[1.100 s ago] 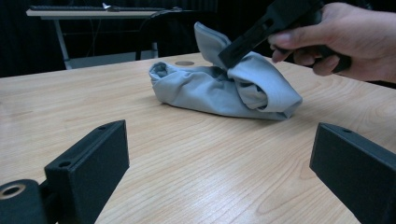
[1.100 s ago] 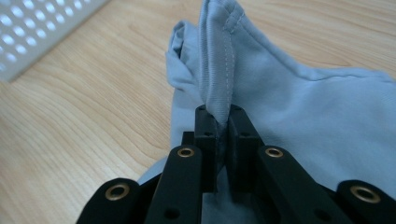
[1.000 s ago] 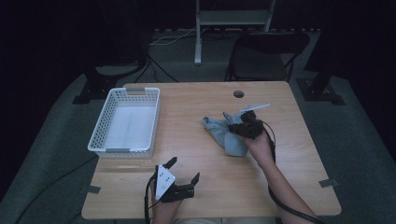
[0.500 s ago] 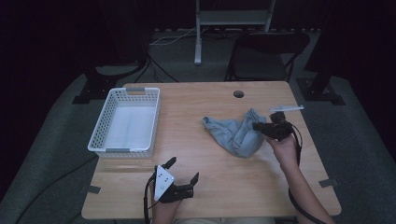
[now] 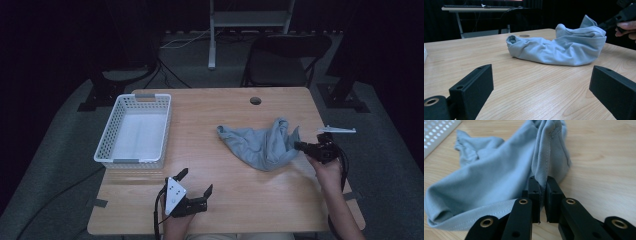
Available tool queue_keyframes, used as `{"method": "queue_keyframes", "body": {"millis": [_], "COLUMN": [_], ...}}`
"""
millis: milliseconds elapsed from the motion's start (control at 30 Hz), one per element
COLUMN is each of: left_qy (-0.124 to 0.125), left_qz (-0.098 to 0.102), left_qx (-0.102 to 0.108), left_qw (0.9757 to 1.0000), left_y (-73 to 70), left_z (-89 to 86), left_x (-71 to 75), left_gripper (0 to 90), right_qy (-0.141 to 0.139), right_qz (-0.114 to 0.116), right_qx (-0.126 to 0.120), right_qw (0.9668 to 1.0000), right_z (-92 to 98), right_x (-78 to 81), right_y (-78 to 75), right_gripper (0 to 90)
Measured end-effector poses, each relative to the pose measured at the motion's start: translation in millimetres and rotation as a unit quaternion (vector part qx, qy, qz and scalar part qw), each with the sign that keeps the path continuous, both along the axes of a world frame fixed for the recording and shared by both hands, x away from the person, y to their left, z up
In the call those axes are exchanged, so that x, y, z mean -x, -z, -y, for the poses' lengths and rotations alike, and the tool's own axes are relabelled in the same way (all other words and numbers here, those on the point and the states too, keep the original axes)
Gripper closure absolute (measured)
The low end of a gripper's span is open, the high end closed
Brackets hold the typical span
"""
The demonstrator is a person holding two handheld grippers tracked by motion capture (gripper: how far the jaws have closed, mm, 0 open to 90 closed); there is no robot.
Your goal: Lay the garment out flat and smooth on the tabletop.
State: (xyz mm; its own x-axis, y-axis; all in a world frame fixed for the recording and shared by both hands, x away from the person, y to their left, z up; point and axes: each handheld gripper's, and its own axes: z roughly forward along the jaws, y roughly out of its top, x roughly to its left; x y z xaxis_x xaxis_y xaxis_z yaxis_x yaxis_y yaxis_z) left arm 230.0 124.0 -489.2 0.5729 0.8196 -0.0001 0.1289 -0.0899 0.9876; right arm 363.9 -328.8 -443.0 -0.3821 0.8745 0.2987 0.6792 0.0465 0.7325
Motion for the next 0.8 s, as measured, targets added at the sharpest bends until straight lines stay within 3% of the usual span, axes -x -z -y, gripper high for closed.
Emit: {"method": "queue_keyframes", "body": {"millis": [333,500,800], "left_qy": [-0.001,-0.001,-0.002], "left_qz": [0.000,0.000,0.000], "left_qx": [0.001,0.000,0.001], "left_qw": [1.0000,1.0000,1.0000], "left_y": [0.1,0.0,0.1], "left_z": [-0.1,0.3,0.2], "left_x": [-0.2,-0.1,-0.1], "left_gripper": [6.2,6.2,6.2], "right_qy": [0.023,0.034,0.043], "right_qz": [-0.030,-0.039,-0.046], "right_qx": [-0.001,-0.014,-0.027], "right_qw": [0.9993,0.9985,0.9977], "right_z": [27.9,37.9,53.2], "right_x": [12.3,18.0,32.5], "right_y": [21.1,30.2,37.2], "right_gripper": [83.6,82.1,71.8]}}
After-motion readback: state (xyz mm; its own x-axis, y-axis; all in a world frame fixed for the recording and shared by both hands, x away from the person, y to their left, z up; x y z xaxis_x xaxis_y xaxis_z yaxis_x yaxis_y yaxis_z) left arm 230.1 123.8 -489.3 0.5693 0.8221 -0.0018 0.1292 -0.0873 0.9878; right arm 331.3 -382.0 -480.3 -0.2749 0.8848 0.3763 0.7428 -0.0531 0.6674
